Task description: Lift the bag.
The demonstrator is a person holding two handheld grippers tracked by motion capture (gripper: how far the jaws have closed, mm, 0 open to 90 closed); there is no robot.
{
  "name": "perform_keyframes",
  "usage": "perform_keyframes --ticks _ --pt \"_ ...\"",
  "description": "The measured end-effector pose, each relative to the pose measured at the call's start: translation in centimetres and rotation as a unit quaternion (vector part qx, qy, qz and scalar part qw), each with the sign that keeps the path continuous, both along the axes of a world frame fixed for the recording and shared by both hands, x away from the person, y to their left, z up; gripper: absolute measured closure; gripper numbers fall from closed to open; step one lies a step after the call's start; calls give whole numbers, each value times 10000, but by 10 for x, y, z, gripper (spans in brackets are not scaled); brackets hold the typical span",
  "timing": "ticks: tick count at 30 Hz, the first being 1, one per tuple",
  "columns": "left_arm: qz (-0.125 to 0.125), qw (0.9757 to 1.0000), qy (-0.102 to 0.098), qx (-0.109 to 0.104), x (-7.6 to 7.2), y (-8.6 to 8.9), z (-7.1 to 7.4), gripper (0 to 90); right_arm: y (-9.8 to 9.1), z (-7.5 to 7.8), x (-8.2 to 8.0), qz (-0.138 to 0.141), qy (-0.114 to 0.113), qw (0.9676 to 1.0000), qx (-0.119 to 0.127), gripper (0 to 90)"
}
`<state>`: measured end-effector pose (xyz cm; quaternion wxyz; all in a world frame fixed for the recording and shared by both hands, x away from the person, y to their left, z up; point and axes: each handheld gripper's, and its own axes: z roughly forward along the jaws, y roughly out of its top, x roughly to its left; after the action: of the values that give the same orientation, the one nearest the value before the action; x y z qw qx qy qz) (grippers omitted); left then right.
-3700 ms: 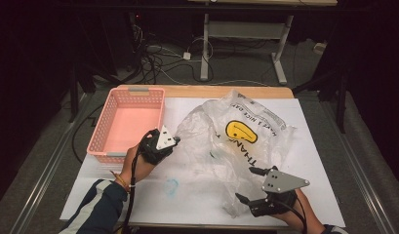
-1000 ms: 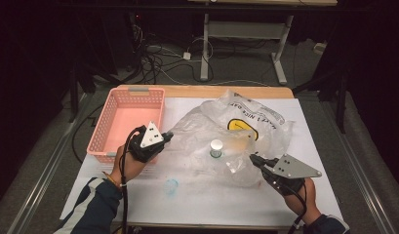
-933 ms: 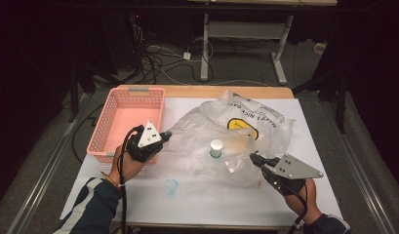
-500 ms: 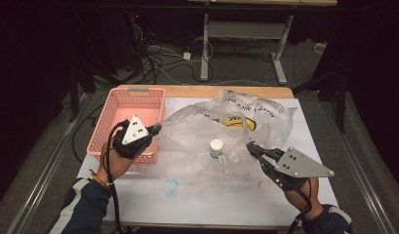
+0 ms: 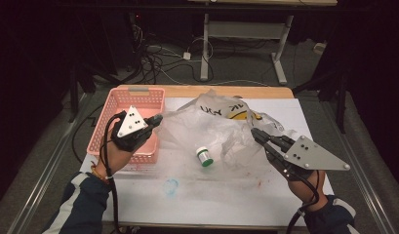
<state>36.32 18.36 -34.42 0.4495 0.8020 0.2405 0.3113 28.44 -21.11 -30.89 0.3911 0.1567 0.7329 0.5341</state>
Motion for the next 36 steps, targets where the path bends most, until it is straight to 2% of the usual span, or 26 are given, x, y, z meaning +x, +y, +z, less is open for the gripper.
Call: perform_keyframes --ticks 6,11,16,18,20,23,31,36 --pt "-127 9998 -62 -165 12 -16 1 862 0 -5 17 -166 63 9998 48 900" --pt "-231 9988 -155 -400 18 -24 14 862 -9 -3 32 -407 23 9991 133 900" --pt "-257 9977 -439 -438 16 -32 42 863 -25 9 39 -539 18 9975 452 900" --pt "-223 9972 -557 -441 14 -33 54 863 -29 15 39 -445 84 9970 632 900" --pt "-169 9968 -621 -477 15 -32 64 864 -32 22 38 -410 65 9969 666 900" --pt "-146 9962 -653 -565 18 -31 75 864 -34 30 42 -473 41 9962 733 900" --pt "-19 9952 -736 -642 24 -35 94 864 -37 50 60 -651 69 9945 820 900" --pt "51 9940 -753 -792 28 -32 106 865 -42 65 69 -755 75 9929 913 900"
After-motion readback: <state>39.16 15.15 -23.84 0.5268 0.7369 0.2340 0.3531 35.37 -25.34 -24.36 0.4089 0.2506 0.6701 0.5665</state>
